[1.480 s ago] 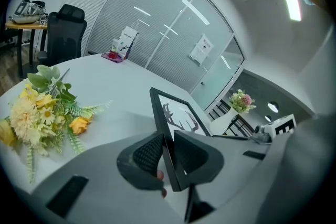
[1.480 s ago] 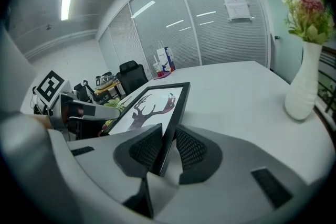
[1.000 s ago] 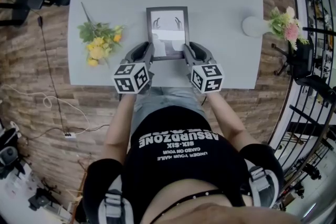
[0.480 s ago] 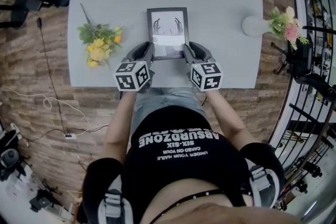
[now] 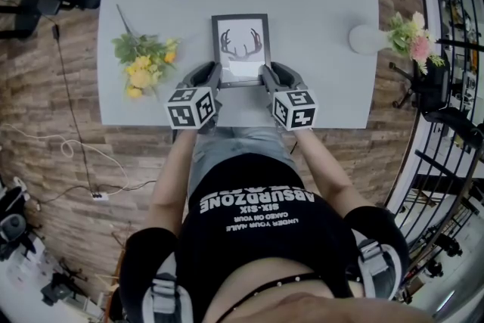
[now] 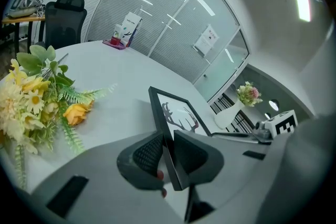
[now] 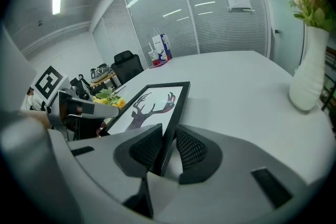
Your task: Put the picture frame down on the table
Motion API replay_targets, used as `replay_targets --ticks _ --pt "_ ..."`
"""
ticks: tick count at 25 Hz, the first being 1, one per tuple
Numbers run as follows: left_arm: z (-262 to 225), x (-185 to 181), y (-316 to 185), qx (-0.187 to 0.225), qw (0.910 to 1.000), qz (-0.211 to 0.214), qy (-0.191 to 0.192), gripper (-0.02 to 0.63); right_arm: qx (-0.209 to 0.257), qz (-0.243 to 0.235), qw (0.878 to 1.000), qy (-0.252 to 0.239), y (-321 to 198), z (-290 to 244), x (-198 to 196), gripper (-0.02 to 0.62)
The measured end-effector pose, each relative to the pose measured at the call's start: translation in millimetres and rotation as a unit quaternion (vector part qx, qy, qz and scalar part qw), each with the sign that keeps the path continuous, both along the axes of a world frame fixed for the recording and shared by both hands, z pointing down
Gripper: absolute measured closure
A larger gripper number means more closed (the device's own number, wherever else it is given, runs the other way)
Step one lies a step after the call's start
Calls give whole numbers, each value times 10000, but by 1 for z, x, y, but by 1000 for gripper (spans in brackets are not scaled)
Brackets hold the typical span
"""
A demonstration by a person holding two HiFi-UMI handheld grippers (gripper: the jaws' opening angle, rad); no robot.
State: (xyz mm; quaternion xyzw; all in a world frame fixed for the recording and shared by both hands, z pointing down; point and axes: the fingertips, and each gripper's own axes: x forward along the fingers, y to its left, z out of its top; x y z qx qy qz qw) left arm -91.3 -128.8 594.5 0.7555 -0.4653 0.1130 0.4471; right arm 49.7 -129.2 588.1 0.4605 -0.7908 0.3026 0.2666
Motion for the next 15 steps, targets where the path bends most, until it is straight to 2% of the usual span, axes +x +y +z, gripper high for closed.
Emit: replay_targets --ticks 15 --pt "23 5 3 -269 9996 44 -96 529 -335 -52 9994 50 2 24 5 500"
